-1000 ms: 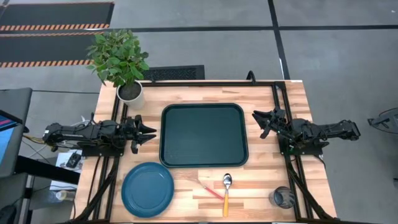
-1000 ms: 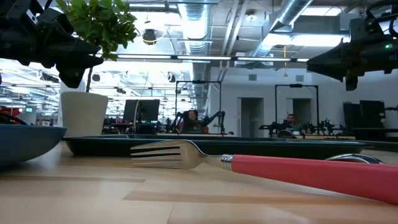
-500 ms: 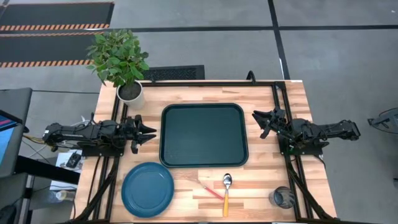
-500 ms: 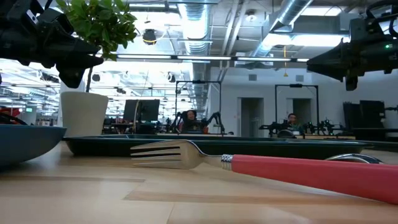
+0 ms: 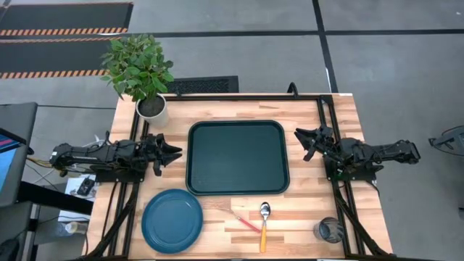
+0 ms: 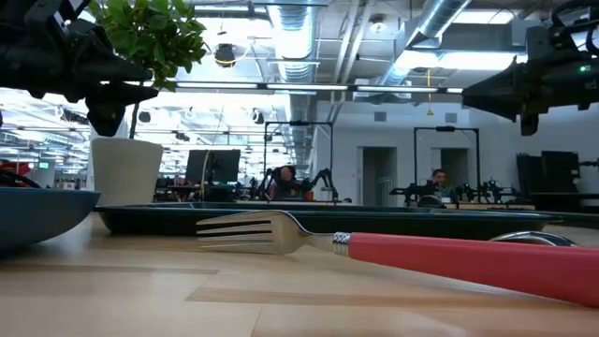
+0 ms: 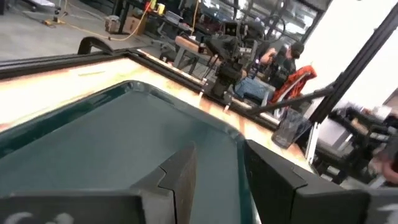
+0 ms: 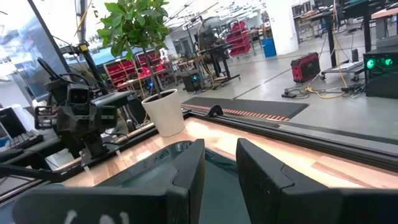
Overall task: Pick and place plate/cup/fork/spoon on tray
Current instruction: Put the blue cup on the black tray
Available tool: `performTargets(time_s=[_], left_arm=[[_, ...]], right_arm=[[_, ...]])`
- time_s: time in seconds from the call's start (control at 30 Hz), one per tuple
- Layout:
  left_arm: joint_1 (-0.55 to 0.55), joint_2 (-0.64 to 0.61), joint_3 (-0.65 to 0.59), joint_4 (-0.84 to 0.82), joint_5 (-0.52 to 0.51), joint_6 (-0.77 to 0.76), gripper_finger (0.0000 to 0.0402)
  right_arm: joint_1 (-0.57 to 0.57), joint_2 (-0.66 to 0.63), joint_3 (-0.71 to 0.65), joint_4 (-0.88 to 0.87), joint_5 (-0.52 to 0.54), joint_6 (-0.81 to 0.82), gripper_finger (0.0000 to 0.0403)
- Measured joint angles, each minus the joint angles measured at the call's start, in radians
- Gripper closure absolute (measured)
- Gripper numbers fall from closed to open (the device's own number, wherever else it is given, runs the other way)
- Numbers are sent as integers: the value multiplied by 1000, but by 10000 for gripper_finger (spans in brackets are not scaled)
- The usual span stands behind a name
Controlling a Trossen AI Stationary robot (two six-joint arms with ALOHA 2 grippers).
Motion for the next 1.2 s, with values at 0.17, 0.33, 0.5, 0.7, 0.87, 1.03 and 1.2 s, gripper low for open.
performTargets(time_s=[0.17,0.33,0.5,0.7,0.87,1.03,1.2], left_arm=[[0,0,0,126,-56,-30,279],[-1,1,15,262,2,-64,260],[-2,49,86,227,179,-186,200],[-2,168,168,231,20,-217,156],[-2,229,173,218,-142,-224,152],[-2,255,173,180,-133,-245,152],[-2,262,173,169,-121,-232,152]], right_arm=[[-24,0,9,49,97,121,285],[-24,0,96,151,7,149,284],[6,29,284,117,-50,33,265],[68,174,503,-154,-33,-94,204],[83,340,646,-345,3,-66,164],[82,534,867,-925,-77,280,166],[86,737,999,-1406,-512,666,180]])
